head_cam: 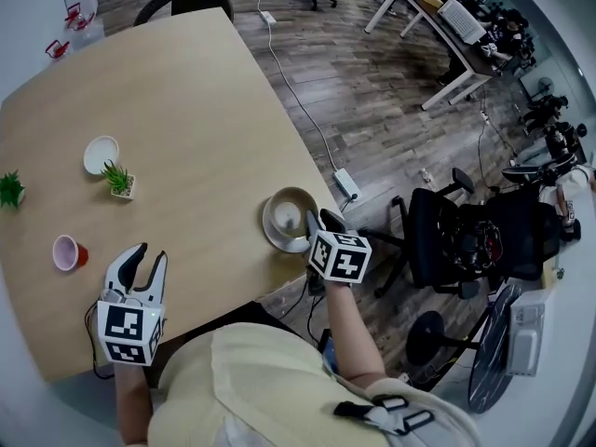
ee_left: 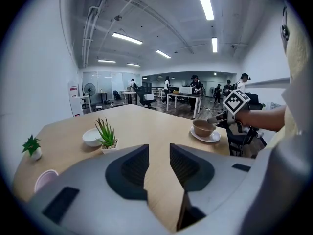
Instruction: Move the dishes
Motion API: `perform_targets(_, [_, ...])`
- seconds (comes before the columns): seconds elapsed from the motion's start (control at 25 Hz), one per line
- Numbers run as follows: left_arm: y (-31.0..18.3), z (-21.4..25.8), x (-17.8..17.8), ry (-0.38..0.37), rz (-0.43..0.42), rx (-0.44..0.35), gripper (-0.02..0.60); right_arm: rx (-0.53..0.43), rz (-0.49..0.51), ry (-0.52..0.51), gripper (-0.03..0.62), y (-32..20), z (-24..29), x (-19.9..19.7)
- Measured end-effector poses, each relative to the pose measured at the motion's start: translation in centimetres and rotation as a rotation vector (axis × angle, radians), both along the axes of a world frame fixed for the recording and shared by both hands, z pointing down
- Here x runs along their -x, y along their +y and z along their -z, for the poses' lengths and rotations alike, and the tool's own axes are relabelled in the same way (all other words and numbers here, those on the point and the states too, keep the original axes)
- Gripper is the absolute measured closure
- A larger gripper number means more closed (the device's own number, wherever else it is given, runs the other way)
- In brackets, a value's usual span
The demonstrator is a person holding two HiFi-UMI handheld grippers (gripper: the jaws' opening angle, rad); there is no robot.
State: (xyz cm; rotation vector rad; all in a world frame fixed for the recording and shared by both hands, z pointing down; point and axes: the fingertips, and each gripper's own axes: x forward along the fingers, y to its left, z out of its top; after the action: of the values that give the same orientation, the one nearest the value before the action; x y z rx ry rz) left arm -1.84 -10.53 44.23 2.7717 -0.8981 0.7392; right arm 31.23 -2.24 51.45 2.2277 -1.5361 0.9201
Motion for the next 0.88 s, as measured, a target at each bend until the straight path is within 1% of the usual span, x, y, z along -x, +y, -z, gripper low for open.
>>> perform_targets(0.08, [-0.1,-0.1,0.1,0.003,0.007,0.004,0.443,0.027,-0.031,-0.031,0.463,0.2,-0.7,-0.1])
perform_targets(0.16, [-0.1,-0.2,0.2,0.003,0.012,0.007,0.443,0.054,-0.059,-0.051,0.499,0.3,-1.4,-0.3])
perform_targets(0.2, [-0.2,-0.3,0.2,-0.001,0.013,0.007,0.443,0.059,-0.065,-0.057,0.507,0.3,-1.6,-0.3])
perform_targets(0.32, [-0.4,-0.5,0.6,-0.017,0.02,0.001,0.443,0.054,-0.07,-0.07,0.52,0.2,-1.8,-0.3])
perform_targets(0.44, [-0.7,-0.3,1.1,-0.016,0.042,-0.003,0.443,0.051,-0.079,-0.076,0.54,0.2,-1.7,-0.6])
perform_targets(0.52, [-1.0,-0.4,1.6,-0.014,0.059,-0.004,0.443,0.034,-0.076,-0.093,0.559,0.0,-1.5,-0.5])
perform_targets(0.68, [-1.2,-0.3,2.3,-0.012,0.085,-0.006,0.446,-0.013,-0.059,-0.126,0.566,-0.8,-0.5,-0.2])
perform_targets(0.8, [-1.3,-0.1,2.9,-0.005,0.113,-0.01,0.449,-0.037,-0.045,-0.125,0.568,-1.3,0.6,0.1])
perform_targets(0.88, [-1.5,0.0,3.5,0.002,0.136,-0.015,0.453,-0.053,-0.014,-0.126,0.569,-1.9,1.2,0.8])
